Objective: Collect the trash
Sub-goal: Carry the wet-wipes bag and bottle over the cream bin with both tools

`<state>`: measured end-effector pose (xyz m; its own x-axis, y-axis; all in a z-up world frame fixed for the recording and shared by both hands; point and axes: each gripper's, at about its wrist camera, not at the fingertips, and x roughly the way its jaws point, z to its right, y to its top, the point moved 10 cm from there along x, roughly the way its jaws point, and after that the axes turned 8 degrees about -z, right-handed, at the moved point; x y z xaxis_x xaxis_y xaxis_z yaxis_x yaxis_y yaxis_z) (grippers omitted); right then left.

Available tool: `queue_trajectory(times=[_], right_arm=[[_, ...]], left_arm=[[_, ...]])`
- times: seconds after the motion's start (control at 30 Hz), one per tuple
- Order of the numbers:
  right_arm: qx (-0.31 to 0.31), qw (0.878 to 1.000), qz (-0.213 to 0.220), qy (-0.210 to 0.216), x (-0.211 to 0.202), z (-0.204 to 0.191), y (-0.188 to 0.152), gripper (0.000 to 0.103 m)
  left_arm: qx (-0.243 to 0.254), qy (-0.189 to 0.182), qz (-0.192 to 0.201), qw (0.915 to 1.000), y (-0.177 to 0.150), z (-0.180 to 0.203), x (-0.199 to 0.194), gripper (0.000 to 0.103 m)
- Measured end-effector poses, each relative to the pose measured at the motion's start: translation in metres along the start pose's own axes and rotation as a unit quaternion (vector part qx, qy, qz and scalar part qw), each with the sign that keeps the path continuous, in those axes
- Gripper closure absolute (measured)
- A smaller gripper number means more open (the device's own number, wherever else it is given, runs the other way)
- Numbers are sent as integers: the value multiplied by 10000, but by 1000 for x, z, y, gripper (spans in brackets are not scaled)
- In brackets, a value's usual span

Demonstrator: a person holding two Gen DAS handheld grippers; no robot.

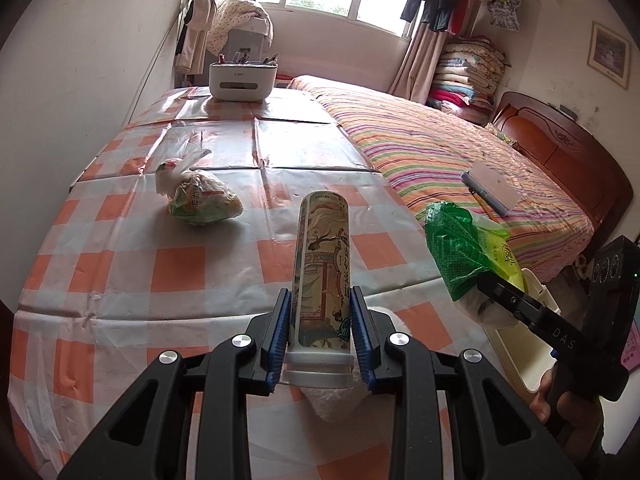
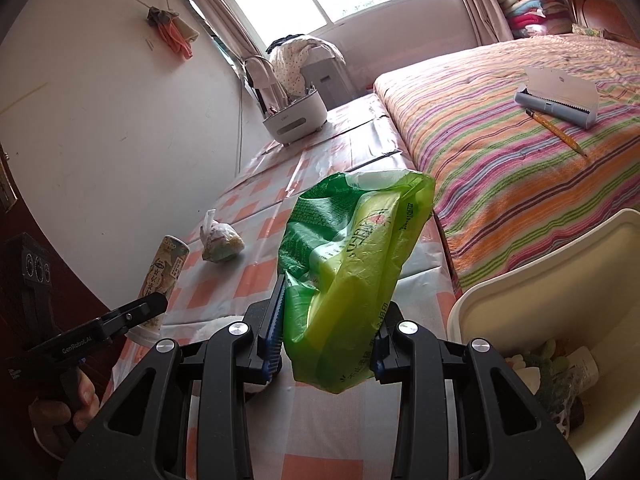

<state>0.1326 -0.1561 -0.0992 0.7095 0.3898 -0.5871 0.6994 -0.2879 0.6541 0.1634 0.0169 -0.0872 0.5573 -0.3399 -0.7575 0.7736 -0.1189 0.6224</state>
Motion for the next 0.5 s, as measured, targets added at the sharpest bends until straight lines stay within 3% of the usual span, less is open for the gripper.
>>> queue_trajectory(times=[0.5], right_arm=[[-29, 9987, 333, -379, -40, 35, 4, 71]], left_arm=[[535, -421, 78, 9976, 0, 73, 0, 74]])
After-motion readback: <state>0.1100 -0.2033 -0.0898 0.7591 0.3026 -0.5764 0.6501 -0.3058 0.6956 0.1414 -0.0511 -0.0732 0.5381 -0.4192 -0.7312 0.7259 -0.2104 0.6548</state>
